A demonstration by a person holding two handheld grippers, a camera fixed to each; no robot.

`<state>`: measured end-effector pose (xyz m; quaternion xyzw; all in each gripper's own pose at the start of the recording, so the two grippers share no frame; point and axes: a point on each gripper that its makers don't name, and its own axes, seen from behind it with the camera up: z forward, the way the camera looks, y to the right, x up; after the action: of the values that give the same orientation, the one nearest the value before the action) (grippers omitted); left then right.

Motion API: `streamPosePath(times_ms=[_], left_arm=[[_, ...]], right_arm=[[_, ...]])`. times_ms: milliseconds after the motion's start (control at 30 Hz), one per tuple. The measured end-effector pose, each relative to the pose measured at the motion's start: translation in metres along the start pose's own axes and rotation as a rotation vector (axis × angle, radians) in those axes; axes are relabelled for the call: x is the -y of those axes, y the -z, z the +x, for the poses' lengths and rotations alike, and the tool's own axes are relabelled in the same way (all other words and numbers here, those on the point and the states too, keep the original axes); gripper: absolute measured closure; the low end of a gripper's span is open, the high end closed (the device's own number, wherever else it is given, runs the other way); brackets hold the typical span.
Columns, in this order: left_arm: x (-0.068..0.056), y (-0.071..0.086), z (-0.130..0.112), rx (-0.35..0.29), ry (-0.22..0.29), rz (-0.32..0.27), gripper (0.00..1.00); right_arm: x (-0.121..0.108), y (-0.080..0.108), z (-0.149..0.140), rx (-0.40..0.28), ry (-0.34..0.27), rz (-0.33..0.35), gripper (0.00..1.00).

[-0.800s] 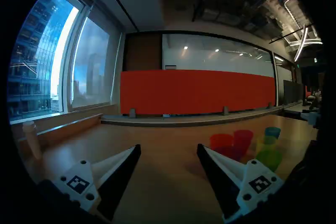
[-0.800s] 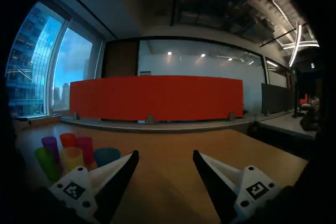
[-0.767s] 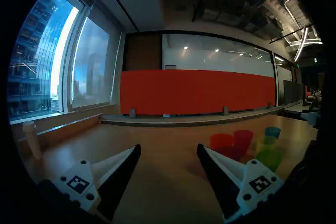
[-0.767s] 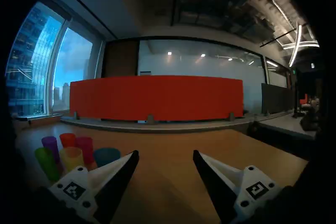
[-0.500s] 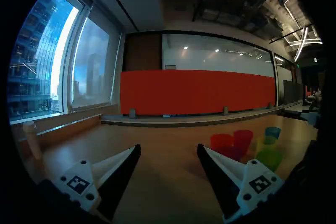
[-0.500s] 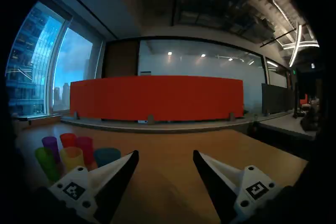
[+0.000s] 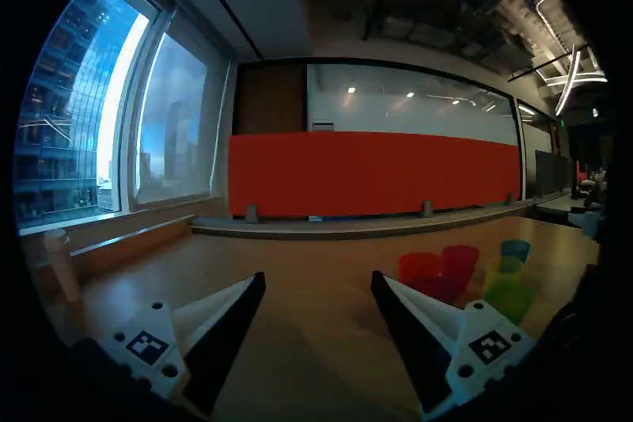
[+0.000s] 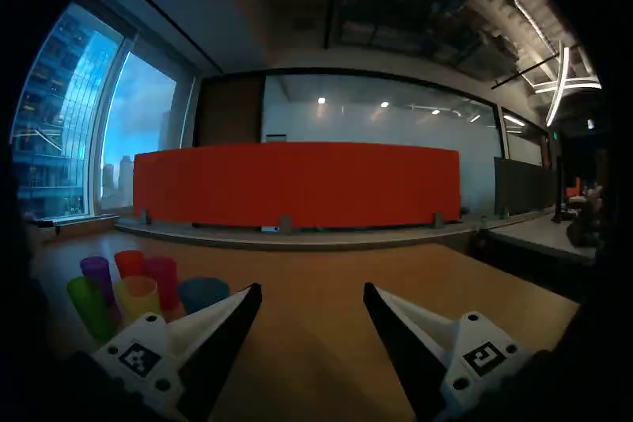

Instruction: Pour water

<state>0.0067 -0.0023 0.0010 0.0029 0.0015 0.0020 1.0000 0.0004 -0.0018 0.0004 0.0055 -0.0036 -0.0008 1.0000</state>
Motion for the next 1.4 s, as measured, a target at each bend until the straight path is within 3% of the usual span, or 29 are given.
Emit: streamPosePath(times_ms=[200, 733, 1400], left_arm=[[0.000, 0.001, 0.026, -0.010, -0.003, -0.008, 0.01], [0.007, -0.012, 0.091, 0.040, -0.010, -0.013, 0.00], [0.000, -0.033, 0.213, -0.014, -0.027, -0.094, 0.00]], right_arm=[[0.003, 0.000, 0.011, 0.018, 0.002, 0.021, 0.00], [0.013, -0.009, 0.101, 0.037, 0.042, 0.098, 0.00], [0.012, -0.025, 0.199, 0.010, 0.083, 0.120, 0.00]])
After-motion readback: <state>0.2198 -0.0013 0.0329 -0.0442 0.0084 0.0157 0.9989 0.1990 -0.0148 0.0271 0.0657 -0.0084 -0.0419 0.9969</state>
